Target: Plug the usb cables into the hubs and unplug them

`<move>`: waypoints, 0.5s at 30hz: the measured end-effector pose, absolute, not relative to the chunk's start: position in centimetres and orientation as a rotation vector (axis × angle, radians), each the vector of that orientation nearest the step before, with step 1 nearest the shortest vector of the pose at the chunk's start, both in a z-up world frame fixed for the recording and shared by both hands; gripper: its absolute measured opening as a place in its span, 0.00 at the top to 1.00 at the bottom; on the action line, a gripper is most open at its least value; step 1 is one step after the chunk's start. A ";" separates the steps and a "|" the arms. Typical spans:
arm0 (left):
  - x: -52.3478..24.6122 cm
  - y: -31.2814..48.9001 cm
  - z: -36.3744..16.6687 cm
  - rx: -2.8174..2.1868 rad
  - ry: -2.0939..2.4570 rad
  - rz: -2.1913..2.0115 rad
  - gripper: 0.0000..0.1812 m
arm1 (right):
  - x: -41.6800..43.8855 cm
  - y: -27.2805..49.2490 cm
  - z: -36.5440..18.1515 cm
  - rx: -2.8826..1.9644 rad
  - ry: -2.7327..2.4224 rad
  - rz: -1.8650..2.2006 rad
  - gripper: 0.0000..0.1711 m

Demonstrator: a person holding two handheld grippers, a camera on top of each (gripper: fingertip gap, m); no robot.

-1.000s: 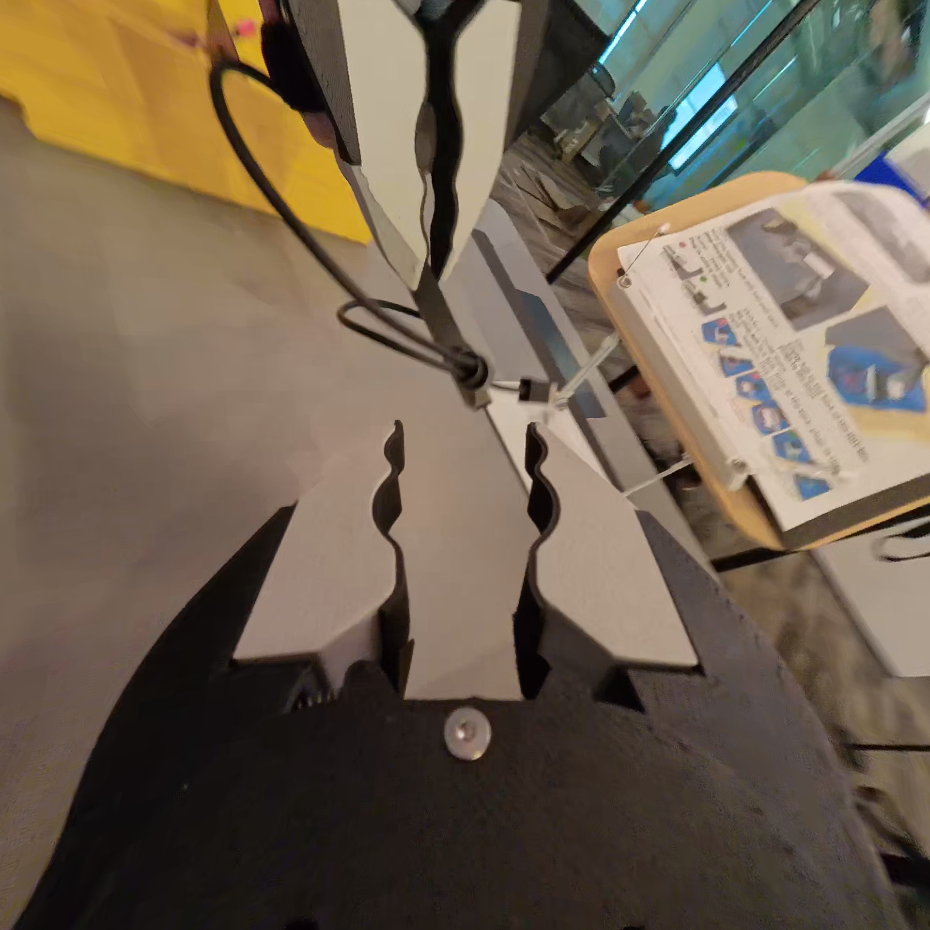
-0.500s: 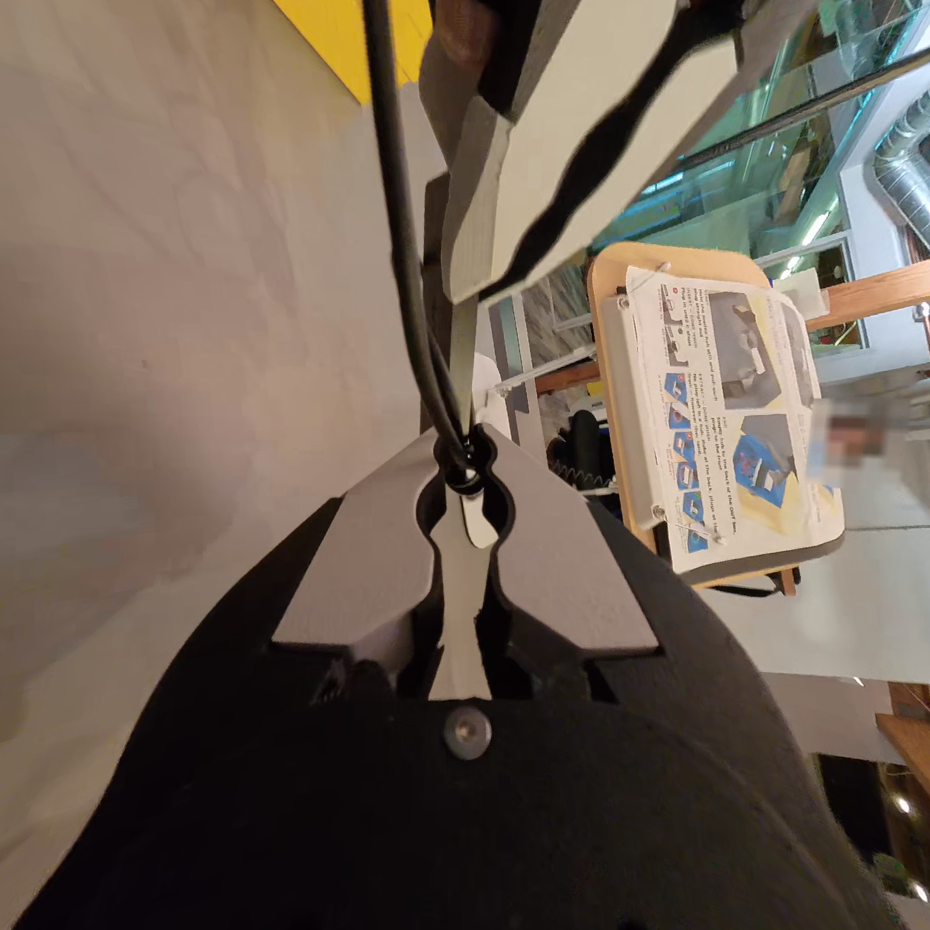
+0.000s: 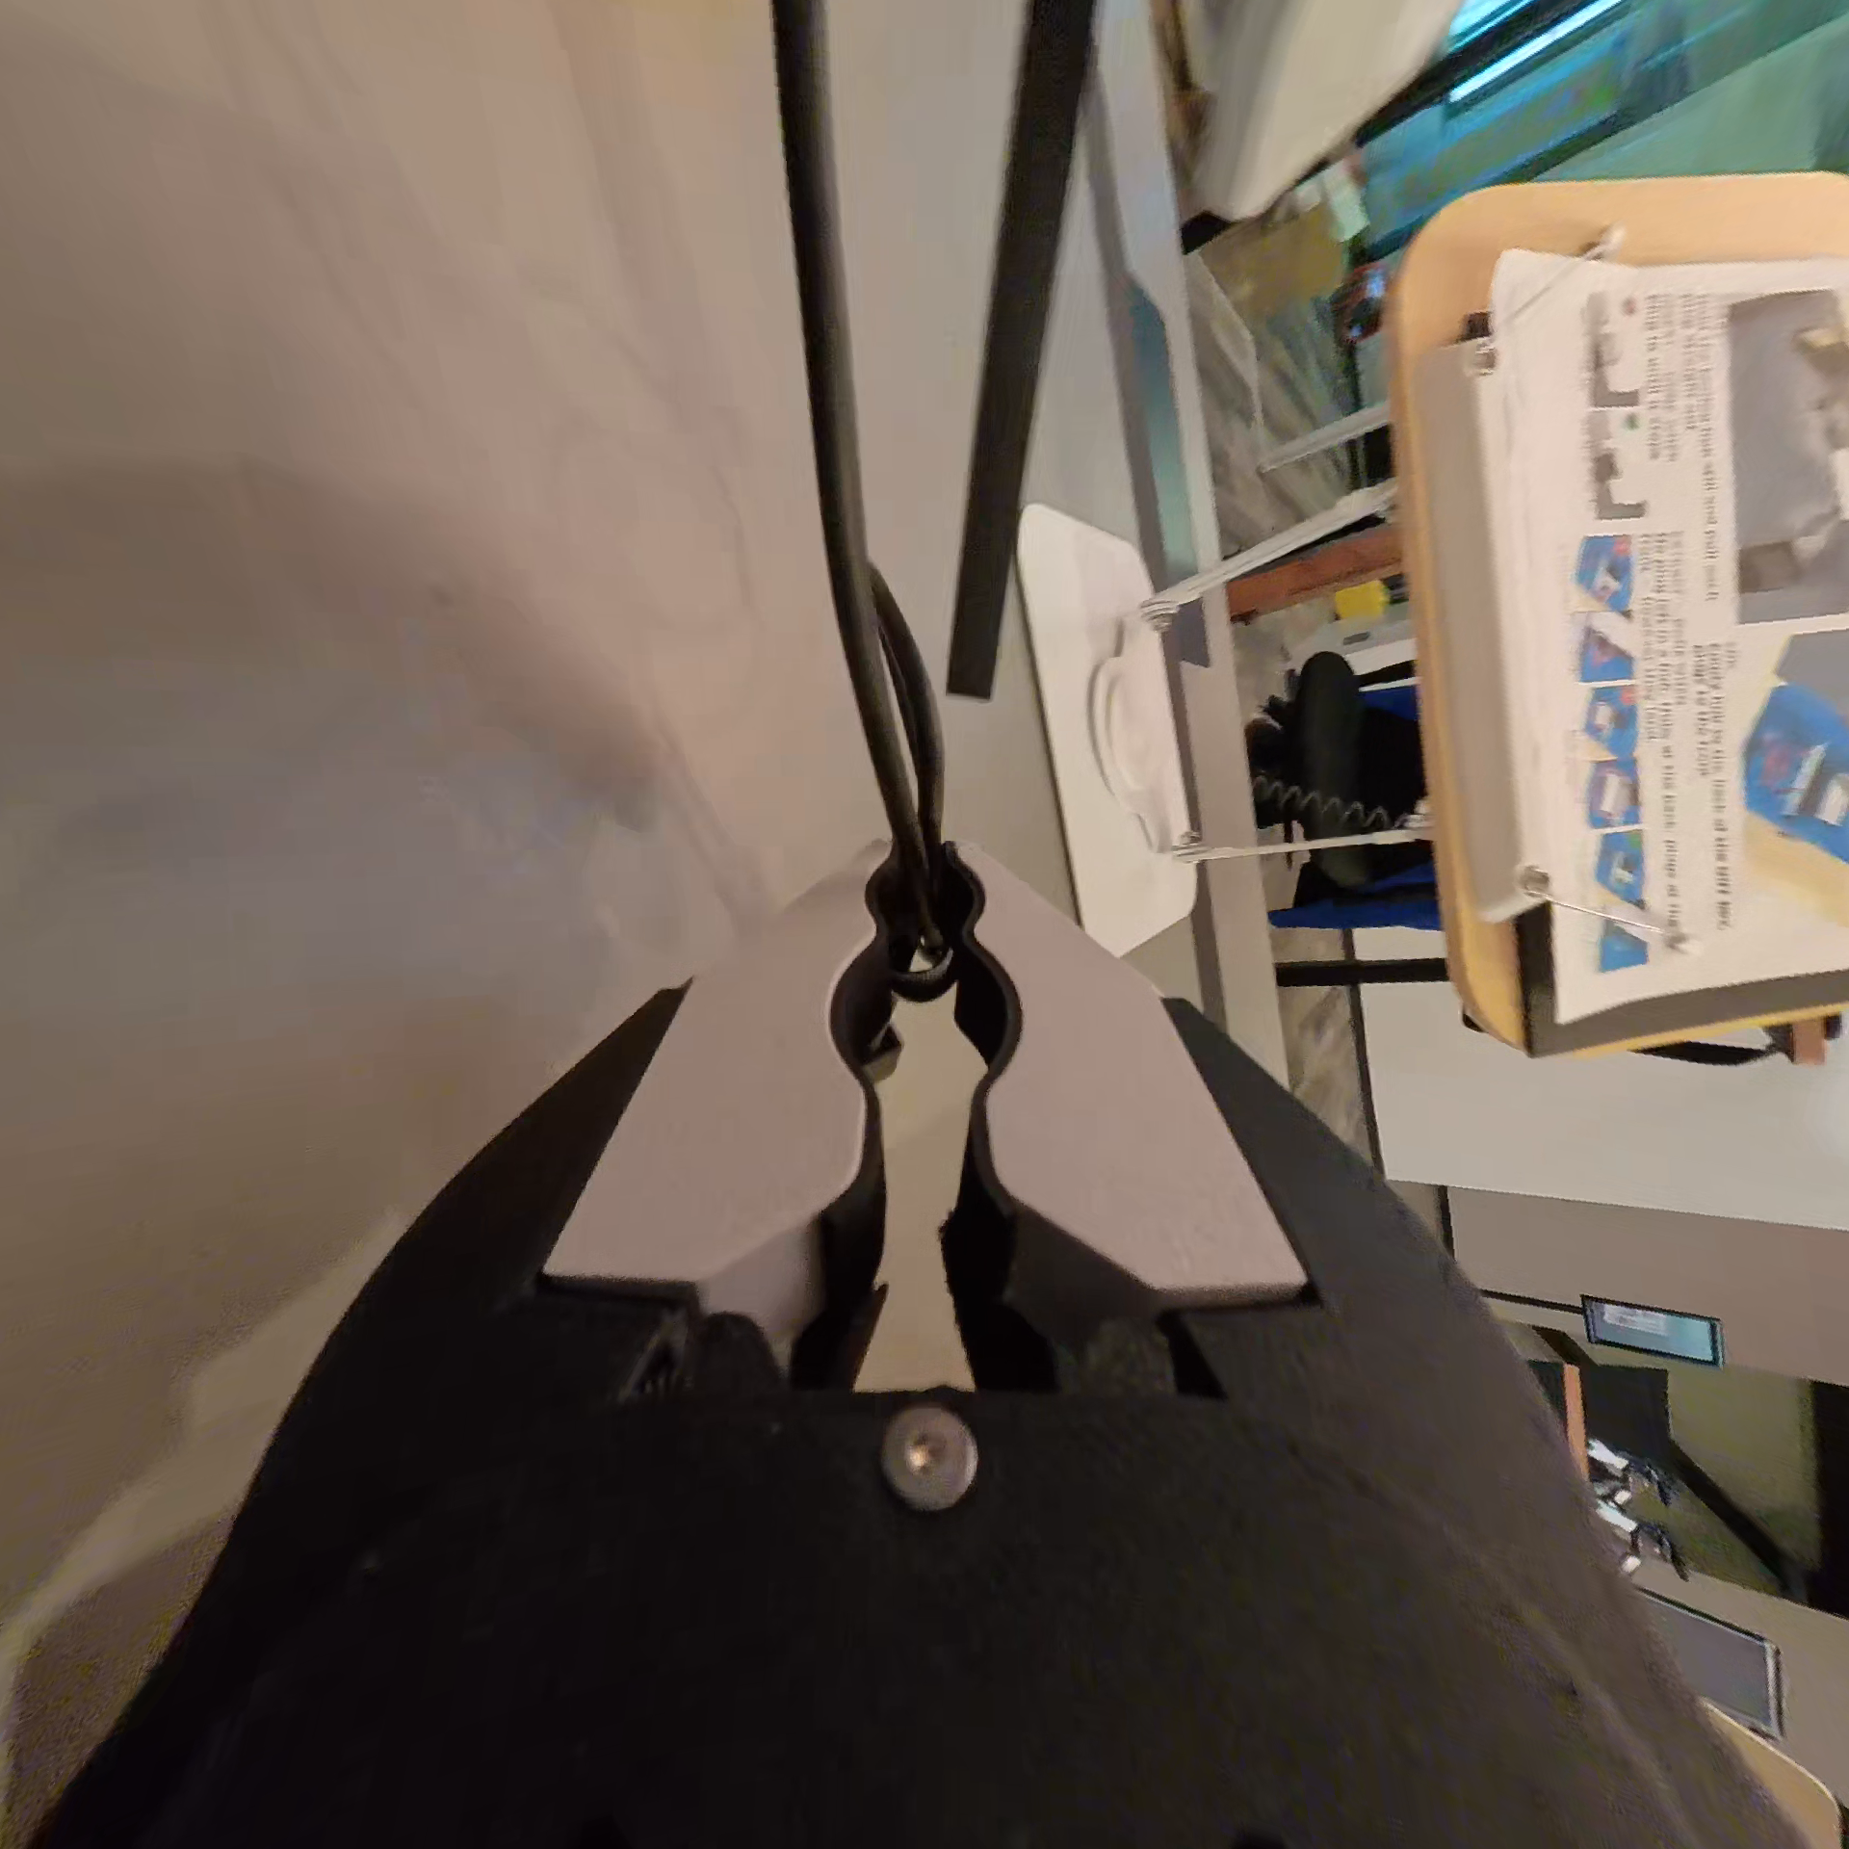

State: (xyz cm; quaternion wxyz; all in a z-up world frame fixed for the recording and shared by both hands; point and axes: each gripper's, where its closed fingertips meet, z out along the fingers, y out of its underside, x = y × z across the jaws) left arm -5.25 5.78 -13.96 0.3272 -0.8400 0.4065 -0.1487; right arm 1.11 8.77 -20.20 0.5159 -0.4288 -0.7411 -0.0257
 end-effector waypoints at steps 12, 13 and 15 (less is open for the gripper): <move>-7.0 7.3 -19.9 -2.363 0.978 -0.107 0.96 | 0.9 7.1 -23.9 -1.101 -1.909 -0.005 1.00; -6.8 7.4 -21.1 -2.394 0.972 -0.093 0.90 | 1.0 7.0 -23.9 -1.112 -1.904 0.013 1.00; -6.9 7.9 -23.3 -2.450 0.957 -0.001 0.71 | 1.0 6.8 -23.7 -1.120 -1.891 0.030 1.00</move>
